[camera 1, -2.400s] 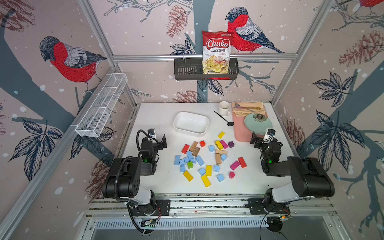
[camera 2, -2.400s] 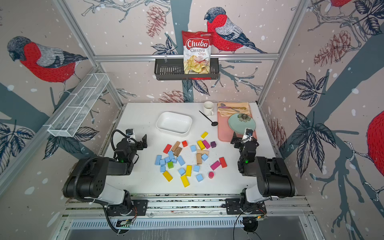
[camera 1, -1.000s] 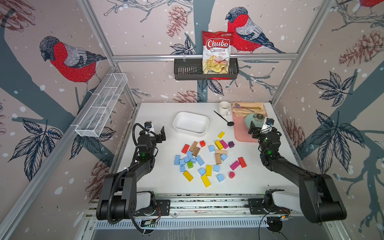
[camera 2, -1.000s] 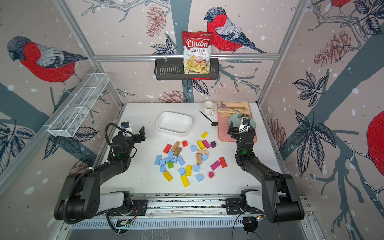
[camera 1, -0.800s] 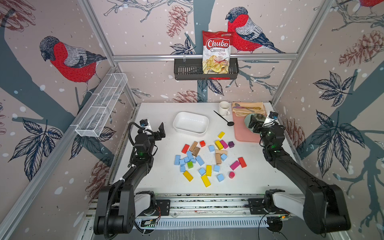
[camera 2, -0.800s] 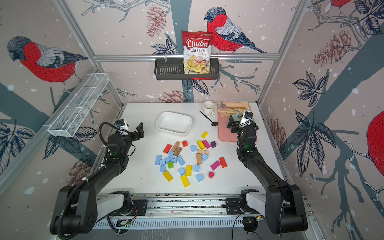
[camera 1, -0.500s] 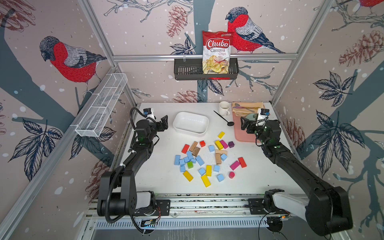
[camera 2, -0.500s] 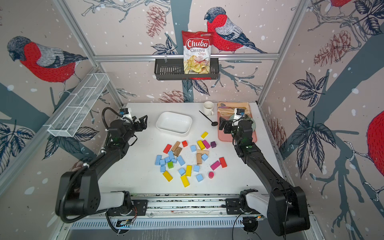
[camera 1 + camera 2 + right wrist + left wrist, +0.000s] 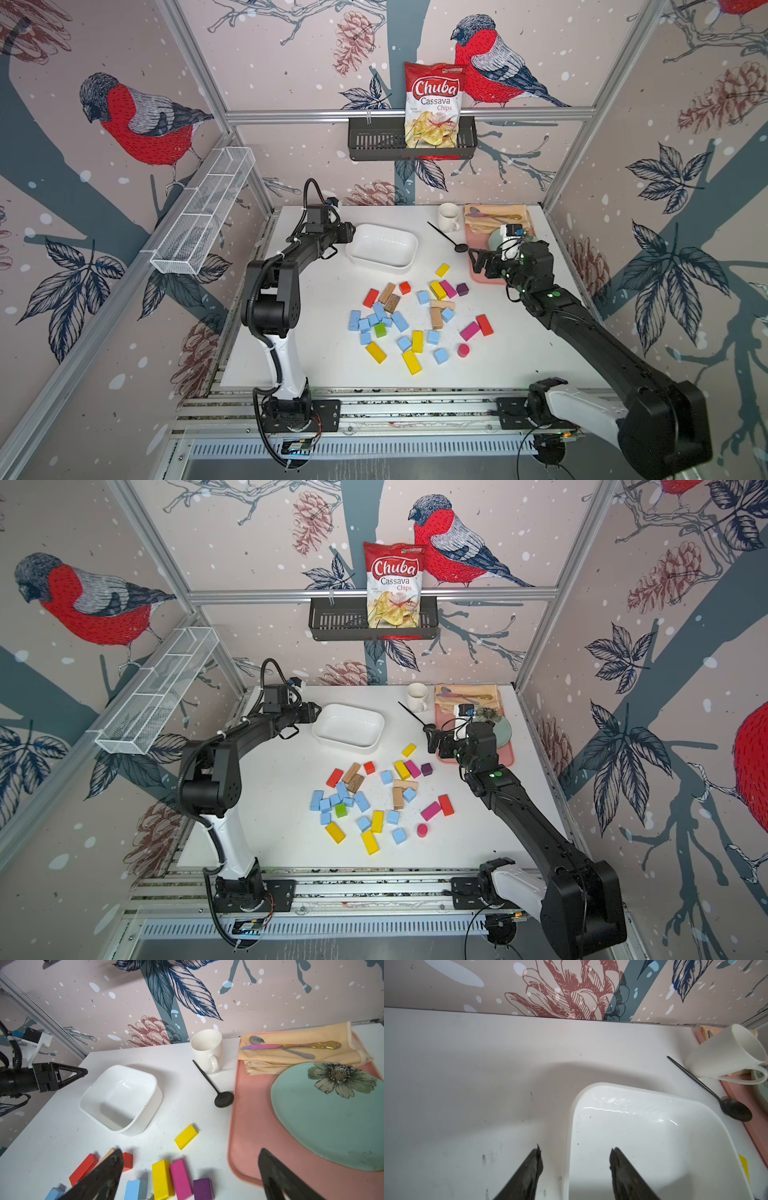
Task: Pick out the blue building blocks
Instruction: Adjust the storage box at the center of the board.
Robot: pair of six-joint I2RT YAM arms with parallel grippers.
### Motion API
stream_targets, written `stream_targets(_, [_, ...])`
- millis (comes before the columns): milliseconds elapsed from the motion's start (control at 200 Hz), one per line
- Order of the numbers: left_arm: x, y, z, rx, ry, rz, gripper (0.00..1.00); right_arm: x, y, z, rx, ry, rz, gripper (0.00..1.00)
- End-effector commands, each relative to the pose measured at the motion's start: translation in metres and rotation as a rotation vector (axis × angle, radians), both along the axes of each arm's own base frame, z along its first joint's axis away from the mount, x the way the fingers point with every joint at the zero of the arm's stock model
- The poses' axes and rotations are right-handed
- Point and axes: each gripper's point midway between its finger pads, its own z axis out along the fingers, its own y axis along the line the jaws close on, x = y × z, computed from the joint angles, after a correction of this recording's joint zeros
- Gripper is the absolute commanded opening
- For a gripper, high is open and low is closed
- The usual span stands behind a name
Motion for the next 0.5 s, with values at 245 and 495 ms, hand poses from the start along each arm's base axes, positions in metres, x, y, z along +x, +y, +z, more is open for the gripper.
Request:
stream_targets(245, [0.008,-0.009,-0.046,0.031,0.141,-0.031,0.34,-0.008,0.011,-0.013,-0.036,0.044,0.035,1.00])
stream_targets(495, [0.010,-0.014,-0.041,-0.015,0.119,-0.010,0.01,-0.010,0.014,-0.017,-0.058,0.049,0.038,0.99])
